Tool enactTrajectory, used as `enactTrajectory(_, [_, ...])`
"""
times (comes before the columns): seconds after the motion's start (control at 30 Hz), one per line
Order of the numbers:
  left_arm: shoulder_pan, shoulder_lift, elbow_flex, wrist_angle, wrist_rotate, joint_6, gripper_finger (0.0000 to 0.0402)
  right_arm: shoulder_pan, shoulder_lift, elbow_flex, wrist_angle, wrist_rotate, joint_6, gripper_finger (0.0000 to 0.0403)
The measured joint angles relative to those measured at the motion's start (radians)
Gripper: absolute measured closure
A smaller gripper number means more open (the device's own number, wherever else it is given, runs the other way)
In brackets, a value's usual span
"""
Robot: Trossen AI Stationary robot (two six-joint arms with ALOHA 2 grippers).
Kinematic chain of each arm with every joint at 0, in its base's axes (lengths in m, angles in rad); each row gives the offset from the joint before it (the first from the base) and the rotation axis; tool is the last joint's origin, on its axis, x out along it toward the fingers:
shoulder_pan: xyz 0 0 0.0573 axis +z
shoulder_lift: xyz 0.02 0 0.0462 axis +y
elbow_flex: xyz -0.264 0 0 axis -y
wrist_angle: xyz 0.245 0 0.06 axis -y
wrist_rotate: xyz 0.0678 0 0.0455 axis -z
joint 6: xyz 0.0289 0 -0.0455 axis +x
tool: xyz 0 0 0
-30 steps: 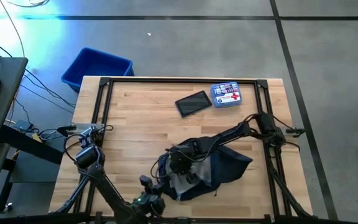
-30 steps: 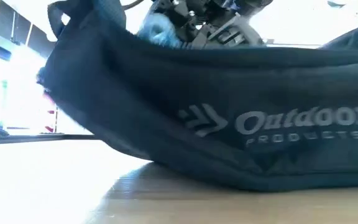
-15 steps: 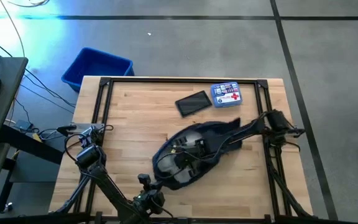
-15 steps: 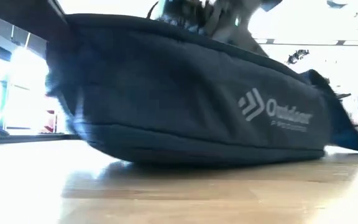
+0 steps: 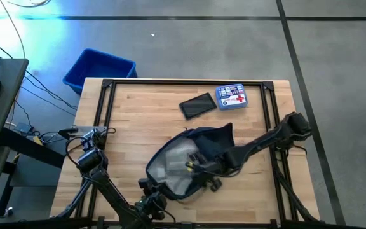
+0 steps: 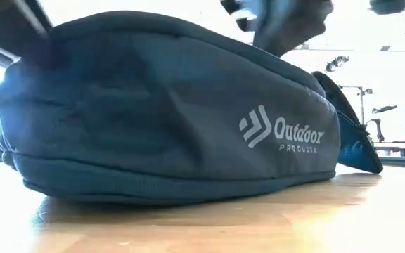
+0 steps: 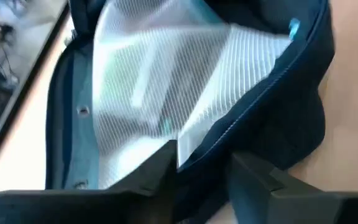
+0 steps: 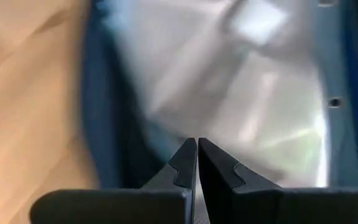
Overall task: Unpack backpack
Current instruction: Put the transparent zipper bag into the blue backpack
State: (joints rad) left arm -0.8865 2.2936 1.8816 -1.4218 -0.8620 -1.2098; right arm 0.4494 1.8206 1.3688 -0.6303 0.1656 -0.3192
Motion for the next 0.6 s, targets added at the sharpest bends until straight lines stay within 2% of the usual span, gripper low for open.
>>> enactTrajectory(0.1, [-0.003, 0.000, 0.020, 0.001, 0.097, -0.002, 0.0250, 0.032, -0.073, -0.121, 0.026, -0.018, 0.033, 0.0402])
enactTrajectory(0.23, [-0.005, 0.000, 0.117, 0.005, 0.138, 0.003, 0.0225, 0.026, -0.198, -0.303, 0.211, 0.114, 0.113, 0.0403])
enactTrajectory(0.3, [-0.005, 0.000, 0.182, 0.008, 0.103, 0.049, 0.0223, 0.004, -0.233, -0.373, 0.380, 0.155, 0.142, 0.0403])
enactTrajectory(0.4, [-0.005, -0.004, 0.259, 0.014, 0.002, 0.152, 0.0228, -0.055, -0.246, -0.409, 0.592, 0.151, 0.185, 0.0403])
enactTrajectory(0.5, [0.008, -0.005, 0.280, 0.004, -0.122, 0.225, 0.0235, -0.119, -0.203, -0.402, 0.704, 0.131, 0.189, 0.0403])
enactTrajectory(0.6, [0.036, -0.005, 0.280, -0.024, -0.205, 0.253, 0.0242, -0.175, -0.127, -0.382, 0.761, 0.114, 0.213, 0.0403])
